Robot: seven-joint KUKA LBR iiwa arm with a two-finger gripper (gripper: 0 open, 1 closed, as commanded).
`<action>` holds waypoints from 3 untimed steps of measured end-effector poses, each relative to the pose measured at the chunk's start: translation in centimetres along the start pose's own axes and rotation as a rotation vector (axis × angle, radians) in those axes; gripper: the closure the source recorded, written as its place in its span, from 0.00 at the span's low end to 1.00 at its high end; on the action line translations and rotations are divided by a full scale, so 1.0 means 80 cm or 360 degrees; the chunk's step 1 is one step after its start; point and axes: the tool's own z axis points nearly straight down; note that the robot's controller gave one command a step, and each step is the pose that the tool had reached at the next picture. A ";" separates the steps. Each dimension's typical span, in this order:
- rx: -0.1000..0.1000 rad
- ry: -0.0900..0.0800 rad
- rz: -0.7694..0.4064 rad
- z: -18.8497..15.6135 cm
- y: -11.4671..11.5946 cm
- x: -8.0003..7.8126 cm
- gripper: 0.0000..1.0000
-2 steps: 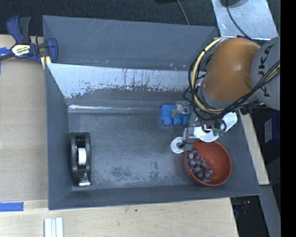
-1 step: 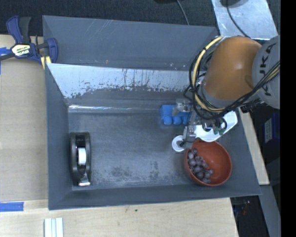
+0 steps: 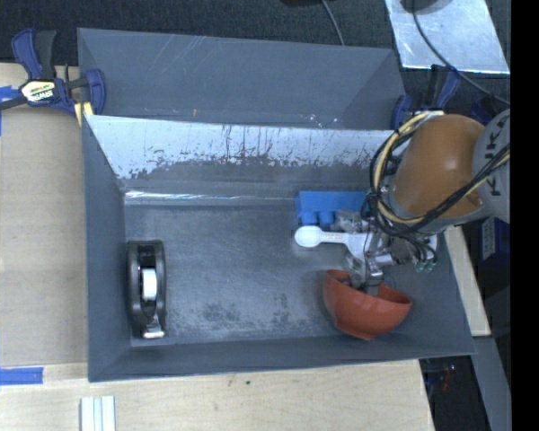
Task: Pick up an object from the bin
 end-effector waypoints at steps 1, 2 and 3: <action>-0.0001 -0.0012 0.0053 -0.002 0.005 0.002 0.00; 0.0018 -0.0054 -0.0783 -0.005 0.028 0.053 0.00; 0.0027 -0.0086 -0.0489 -0.007 0.051 0.072 0.00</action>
Offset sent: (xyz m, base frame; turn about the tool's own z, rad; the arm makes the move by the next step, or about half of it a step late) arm -0.0549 0.0163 -0.0001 -0.4987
